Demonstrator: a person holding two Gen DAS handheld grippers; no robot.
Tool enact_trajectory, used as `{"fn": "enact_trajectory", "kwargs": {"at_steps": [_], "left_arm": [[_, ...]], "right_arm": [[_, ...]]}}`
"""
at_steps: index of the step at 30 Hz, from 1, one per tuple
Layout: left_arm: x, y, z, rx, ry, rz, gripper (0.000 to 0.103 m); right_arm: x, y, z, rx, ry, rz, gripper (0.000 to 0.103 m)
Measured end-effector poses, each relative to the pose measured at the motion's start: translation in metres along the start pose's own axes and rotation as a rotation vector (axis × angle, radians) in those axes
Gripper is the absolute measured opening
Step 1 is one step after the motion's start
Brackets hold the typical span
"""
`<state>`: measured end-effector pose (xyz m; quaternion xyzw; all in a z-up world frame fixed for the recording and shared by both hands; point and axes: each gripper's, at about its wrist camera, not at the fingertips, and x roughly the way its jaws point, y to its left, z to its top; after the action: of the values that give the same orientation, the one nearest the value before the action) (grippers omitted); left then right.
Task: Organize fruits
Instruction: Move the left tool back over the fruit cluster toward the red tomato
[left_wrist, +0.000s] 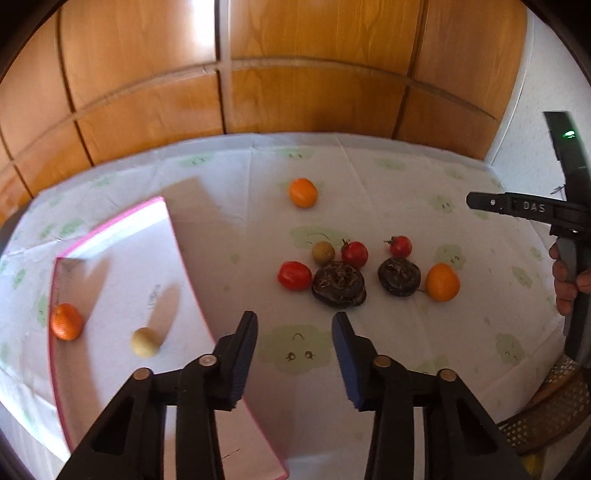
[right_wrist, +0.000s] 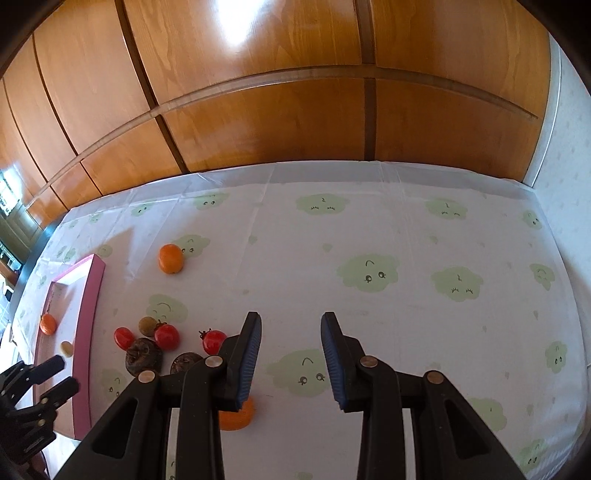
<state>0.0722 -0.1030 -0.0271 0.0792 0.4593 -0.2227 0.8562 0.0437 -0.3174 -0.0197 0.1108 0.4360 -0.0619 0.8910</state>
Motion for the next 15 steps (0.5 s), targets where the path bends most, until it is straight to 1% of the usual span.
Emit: {"fn": "enact_trajectory", "kwargs": {"at_steps": [3, 5, 7, 10, 12, 13, 15], "left_arm": [[0.011, 0.004, 0.01, -0.044, 0.048, -0.043, 0.037], [0.019, 0.009, 0.018, -0.115, 0.088, -0.098, 0.037], [0.027, 0.011, 0.027, -0.163, 0.109, -0.128, 0.037], [0.042, 0.012, 0.039, -0.232, 0.141, -0.137, 0.037], [0.053, 0.017, 0.044, -0.296, 0.181, -0.15, 0.036], [0.06, 0.022, 0.046, -0.345, 0.202, -0.151, 0.036], [0.067, 0.026, 0.049, -0.395, 0.221, -0.146, 0.036]], "right_arm": [[-0.002, 0.0, 0.001, 0.004, -0.006, 0.011, 0.034], [-0.003, 0.0, 0.002, 0.005, -0.007, 0.015, 0.034], [-0.003, 0.001, 0.002, 0.004, -0.006, 0.022, 0.034], [-0.004, 0.002, 0.002, 0.003, -0.009, 0.025, 0.034], [-0.003, 0.002, 0.002, 0.005, -0.006, 0.028, 0.034], [-0.003, 0.002, 0.002, 0.004, -0.006, 0.03, 0.034], [-0.004, 0.003, 0.002, 0.001, -0.007, 0.033, 0.034]]}}
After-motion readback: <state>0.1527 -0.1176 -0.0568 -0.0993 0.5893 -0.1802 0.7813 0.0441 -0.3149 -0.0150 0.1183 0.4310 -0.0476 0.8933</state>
